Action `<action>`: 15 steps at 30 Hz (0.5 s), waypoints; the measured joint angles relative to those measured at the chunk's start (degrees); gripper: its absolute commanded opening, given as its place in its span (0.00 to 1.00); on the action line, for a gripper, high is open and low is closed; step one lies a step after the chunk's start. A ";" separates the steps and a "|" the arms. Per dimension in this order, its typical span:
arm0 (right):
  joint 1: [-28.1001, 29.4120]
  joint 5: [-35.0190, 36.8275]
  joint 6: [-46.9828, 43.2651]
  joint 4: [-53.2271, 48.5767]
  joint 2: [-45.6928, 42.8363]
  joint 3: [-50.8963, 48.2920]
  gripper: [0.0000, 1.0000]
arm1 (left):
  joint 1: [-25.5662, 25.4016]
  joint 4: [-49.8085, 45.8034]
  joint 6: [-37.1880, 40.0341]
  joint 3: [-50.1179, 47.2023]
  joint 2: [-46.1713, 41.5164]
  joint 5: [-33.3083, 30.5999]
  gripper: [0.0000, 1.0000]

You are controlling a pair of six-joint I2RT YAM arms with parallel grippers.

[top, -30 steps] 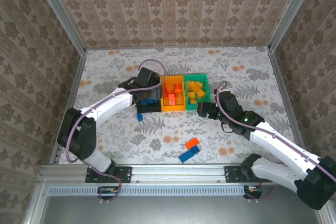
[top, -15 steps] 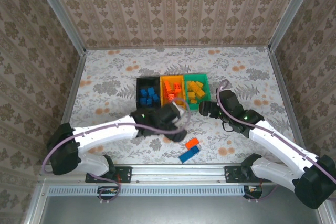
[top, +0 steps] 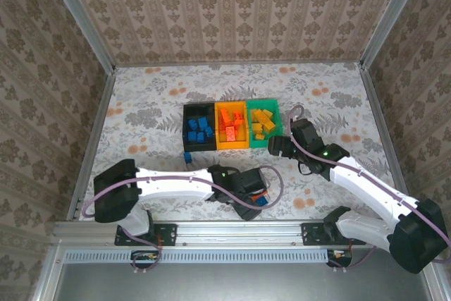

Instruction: Sort the legos into containers by color

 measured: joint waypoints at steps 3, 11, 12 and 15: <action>-0.57 0.00 -0.07 0.04 -0.02 0.00 0.92 | -0.35 -0.02 0.02 0.26 1.53 0.00 0.79; -2.21 -1.33 -0.13 1.64 -0.55 0.00 0.93 | -1.16 1.03 -0.22 0.28 4.48 -1.57 0.71; -2.36 -1.66 -0.13 1.75 -0.57 0.00 0.93 | -1.22 1.29 -0.22 0.28 5.11 -1.77 0.70; -2.82 -2.21 -0.13 1.75 -0.68 0.00 0.93 | -1.49 2.32 -0.22 0.28 7.34 -1.97 0.65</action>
